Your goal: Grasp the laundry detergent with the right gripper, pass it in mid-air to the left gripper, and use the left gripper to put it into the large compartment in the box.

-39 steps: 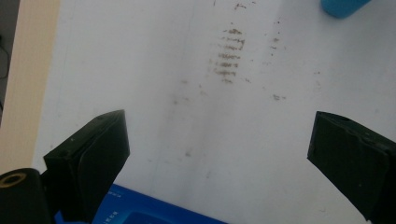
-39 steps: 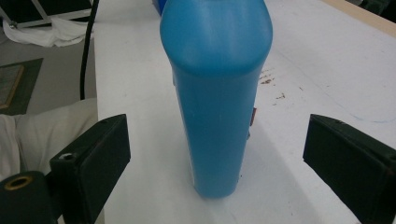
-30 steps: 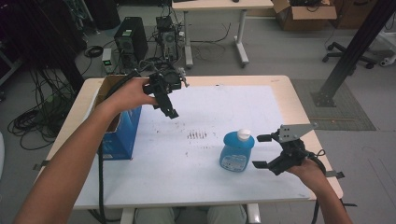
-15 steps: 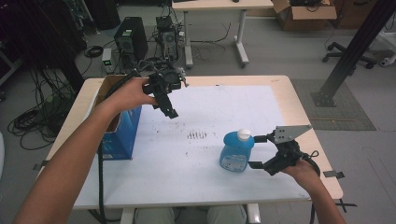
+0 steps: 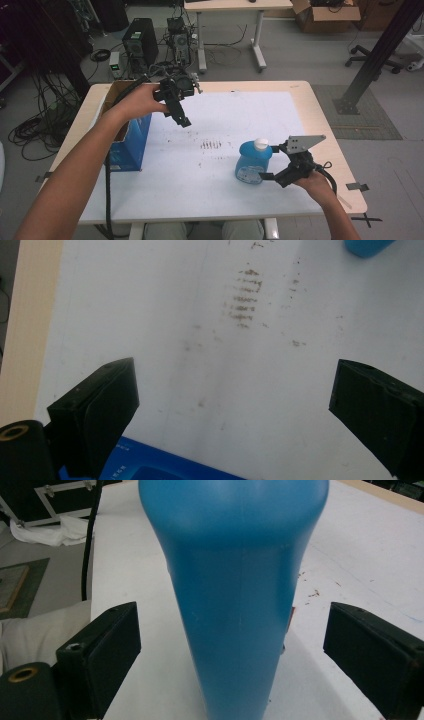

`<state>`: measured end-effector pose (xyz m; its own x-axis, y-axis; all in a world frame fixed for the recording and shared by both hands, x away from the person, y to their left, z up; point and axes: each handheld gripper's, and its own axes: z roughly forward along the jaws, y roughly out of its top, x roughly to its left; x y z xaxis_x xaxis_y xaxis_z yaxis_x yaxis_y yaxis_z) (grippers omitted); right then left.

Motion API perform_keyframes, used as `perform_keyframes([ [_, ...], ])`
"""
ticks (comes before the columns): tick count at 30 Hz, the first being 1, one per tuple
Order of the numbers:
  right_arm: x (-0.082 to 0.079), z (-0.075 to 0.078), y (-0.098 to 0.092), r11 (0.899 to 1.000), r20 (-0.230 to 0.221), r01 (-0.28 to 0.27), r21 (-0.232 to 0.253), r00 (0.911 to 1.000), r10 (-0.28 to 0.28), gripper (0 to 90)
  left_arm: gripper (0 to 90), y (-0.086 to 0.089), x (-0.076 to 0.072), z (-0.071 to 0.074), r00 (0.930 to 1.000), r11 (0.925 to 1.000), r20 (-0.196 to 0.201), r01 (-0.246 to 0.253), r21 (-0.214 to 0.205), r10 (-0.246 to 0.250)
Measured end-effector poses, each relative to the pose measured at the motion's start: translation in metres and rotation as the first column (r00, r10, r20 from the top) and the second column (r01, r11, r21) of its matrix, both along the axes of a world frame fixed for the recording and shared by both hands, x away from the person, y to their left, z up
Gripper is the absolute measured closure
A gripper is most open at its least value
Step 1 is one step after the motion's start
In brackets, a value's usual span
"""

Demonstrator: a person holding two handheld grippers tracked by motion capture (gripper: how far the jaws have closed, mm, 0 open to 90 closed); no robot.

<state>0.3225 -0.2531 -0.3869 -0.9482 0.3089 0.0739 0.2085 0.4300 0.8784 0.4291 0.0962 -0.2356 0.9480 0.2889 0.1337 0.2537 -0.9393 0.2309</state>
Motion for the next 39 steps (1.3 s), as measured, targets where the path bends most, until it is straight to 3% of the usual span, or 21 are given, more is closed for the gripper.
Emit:
perform_keyframes([
  [15, 0.005, -0.011, 0.014, 1.000, -0.005, -0.009, 0.019, 0.9999, 0.009, 9.4, 6.2, -0.002, 0.000, -0.001, 1.0000, 1.0000, -0.001, -0.001, -0.002, 0.001],
  [20, 0.006, -0.013, 0.016, 0.999, 0.003, -0.012, 0.042, 0.9999, 0.012, 13.1, 6.2, -0.002, 0.000, -0.001, 1.0000, 1.0000, 0.000, 0.004, 0.003, -0.004],
  [39, 0.006, -0.014, 0.016, 0.998, 0.021, -0.018, 0.053, 0.9996, 0.017, 24.4, 6.5, -0.002, -0.001, -0.001, 1.0000, 1.0000, 0.003, 0.001, 0.000, -0.001],
])
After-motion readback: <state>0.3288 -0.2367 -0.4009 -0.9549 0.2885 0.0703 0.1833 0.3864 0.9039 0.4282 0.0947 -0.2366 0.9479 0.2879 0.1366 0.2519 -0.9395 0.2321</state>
